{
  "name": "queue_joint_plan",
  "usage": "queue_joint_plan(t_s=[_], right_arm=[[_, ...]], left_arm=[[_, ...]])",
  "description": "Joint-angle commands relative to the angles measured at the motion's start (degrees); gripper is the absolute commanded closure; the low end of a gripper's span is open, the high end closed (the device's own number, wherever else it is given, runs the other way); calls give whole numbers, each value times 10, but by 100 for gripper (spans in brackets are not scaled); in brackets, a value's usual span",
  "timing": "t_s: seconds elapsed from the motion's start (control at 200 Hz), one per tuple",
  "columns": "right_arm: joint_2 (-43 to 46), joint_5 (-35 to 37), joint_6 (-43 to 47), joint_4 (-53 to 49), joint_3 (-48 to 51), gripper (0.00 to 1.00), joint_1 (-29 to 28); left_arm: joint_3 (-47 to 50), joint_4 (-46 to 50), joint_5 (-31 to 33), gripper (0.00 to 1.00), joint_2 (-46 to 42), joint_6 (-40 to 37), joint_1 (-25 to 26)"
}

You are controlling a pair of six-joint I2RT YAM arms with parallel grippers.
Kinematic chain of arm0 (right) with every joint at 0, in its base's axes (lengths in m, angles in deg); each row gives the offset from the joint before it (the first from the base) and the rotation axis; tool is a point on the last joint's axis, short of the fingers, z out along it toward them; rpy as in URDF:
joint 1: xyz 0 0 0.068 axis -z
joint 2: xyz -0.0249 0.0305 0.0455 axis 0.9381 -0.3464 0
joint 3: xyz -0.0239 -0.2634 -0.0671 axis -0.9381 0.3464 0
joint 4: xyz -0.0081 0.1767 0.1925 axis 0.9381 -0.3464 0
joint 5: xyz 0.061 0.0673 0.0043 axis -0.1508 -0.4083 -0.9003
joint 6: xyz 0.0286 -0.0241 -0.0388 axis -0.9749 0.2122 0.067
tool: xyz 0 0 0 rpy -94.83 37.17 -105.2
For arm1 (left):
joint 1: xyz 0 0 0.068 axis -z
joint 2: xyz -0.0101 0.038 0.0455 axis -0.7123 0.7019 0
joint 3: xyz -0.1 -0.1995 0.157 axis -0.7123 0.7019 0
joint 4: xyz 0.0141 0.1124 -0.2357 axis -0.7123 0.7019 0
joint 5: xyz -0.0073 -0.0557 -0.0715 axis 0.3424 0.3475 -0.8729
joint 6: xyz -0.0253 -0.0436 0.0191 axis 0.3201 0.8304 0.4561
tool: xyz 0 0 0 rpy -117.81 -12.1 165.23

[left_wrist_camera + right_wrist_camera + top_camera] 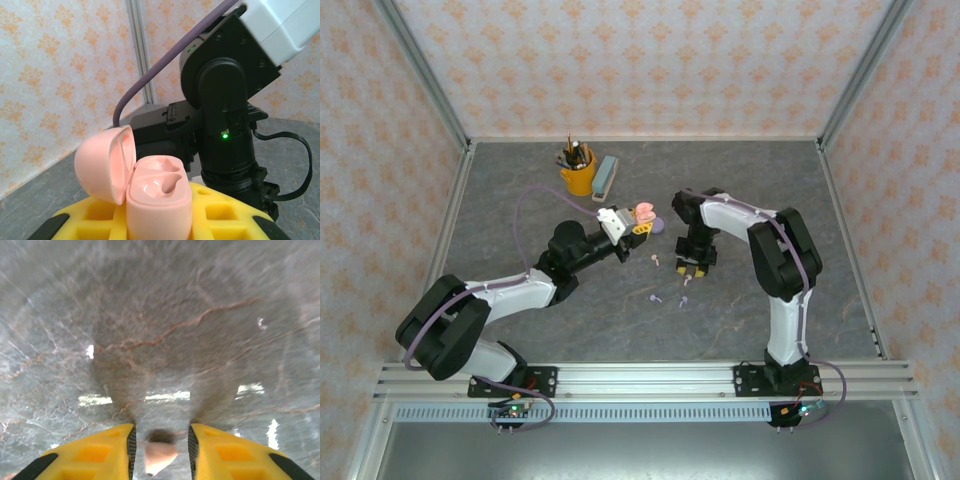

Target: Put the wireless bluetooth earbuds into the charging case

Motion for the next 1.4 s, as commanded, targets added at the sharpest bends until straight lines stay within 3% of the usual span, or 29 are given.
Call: queue_joint_plan(t_s=[0.0,0.21,0.35,0.455,1.396], right_arm=[[50,41,-27,38,32,64,3],[84,38,-61,62,64,63,-5],[100,54,-95,67,67,54,-24],[103,71,-125,66,69,53,-39],[54,82,-165,81,99,64,-66]], left_arm=[[-1,-31,-4,100,3,2,5],[-3,-26,-2,100,4,-2,6],[-5,-28,-2,100,7,-3,6],[-5,-31,-2,100,10,-3,7],[0,-37,-4,100,-5,-6,6]])
